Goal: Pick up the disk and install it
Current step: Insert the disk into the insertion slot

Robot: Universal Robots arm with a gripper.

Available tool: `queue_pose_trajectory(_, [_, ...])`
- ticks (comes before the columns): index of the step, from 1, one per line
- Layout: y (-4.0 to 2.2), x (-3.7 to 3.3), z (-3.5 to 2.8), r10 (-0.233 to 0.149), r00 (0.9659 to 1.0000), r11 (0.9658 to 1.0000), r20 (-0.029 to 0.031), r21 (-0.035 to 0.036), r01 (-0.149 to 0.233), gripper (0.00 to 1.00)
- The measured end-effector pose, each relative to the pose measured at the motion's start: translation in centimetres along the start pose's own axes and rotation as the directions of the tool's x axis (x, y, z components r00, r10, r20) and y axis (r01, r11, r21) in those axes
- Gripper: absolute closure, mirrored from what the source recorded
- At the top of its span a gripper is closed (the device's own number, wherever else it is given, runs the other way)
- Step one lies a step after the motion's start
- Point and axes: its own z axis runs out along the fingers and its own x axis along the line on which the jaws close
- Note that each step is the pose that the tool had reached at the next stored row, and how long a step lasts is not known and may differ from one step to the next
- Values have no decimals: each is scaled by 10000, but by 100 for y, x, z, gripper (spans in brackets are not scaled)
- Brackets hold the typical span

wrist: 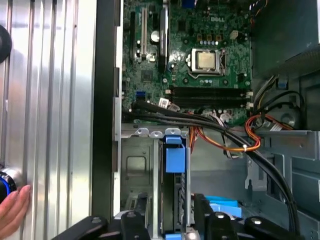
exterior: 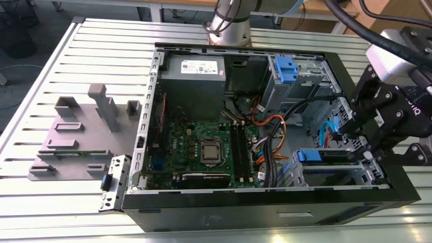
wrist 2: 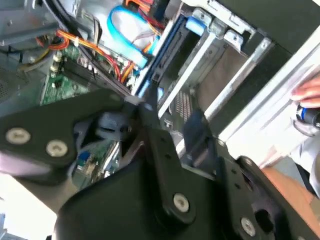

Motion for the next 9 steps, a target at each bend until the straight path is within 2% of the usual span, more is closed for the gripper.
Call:
queue_pose_trajectory(1, [0, 1, 16, 0, 10000, 10000, -2, 0, 0, 51])
queue_pose_trajectory(7, [-2, 8, 111, 0, 10000, 10000, -2, 0, 0, 51])
queue_pose_trajectory(9, [1, -1, 67, 1, 10000, 10000, -5, 2, -1, 51])
